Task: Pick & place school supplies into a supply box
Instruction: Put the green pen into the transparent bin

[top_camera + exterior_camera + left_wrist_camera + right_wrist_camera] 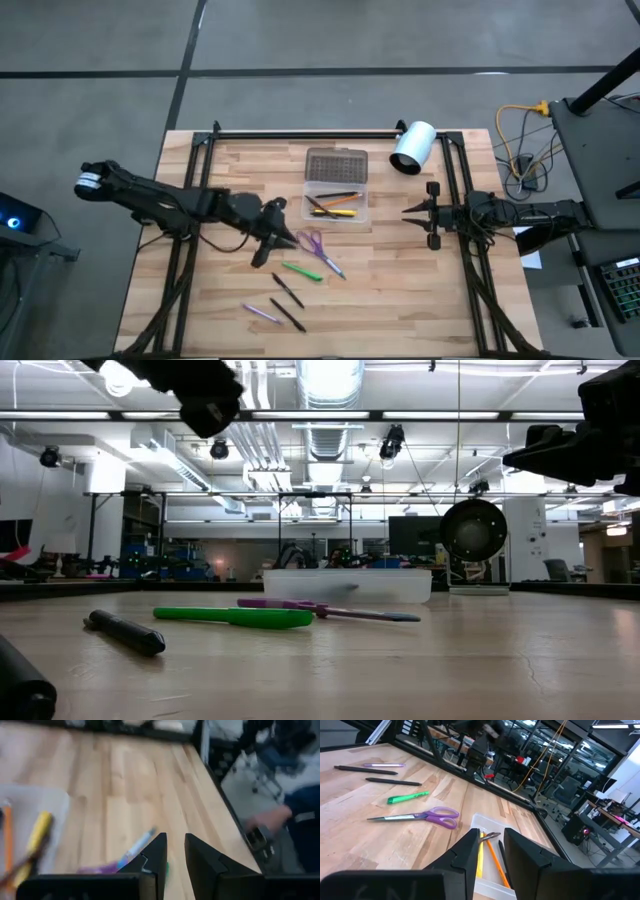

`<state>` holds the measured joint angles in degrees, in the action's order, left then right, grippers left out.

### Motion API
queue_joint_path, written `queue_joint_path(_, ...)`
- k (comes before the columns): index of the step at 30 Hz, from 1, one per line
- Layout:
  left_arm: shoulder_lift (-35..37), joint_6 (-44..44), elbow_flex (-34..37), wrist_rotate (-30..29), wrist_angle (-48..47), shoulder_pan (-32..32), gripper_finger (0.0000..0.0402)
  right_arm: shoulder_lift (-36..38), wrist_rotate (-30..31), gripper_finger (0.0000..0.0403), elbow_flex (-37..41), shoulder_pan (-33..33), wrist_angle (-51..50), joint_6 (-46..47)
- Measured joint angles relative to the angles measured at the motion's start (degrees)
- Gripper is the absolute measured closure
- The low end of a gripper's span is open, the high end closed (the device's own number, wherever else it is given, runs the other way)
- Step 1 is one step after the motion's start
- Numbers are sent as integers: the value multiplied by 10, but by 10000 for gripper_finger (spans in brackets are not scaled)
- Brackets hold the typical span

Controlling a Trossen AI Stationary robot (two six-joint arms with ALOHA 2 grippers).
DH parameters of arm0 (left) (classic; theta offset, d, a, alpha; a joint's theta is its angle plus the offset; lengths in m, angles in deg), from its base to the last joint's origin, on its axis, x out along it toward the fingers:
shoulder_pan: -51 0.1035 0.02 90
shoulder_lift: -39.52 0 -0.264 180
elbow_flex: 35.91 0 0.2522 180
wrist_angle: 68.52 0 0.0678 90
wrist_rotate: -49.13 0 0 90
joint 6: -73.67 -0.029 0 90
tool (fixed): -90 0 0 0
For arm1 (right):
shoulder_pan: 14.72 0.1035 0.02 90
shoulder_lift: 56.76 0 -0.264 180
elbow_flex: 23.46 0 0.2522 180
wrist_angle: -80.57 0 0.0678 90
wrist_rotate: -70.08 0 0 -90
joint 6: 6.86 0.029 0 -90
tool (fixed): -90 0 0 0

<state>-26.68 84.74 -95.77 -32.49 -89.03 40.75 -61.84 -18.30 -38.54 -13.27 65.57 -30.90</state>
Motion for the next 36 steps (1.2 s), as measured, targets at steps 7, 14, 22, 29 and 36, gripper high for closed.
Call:
queue_joint_path(7, 0, -4, 3, -21, -6, -72, 349, 0, 0, 327, 0, 0, 0, 0)
queue_joint_path(14, 0, -14, -16, -68, -93, -113, 349, 0, 0, 335, 0, 0, 0, 0)
queue_joint_path(22, -10, -16, -11, -114, -128, -133, 349, 0, 0, 326, 0, 0, 0, 0)
queue_joint_path(29, -80, -64, -32, -115, -135, -142, 349, 1, 0, 319, 0, 0, 0, 0)
queue_joint_path(36, -187, -93, -126, -127, -274, -142, 349, 0, 0, 326, 0, 0, 0, 0)
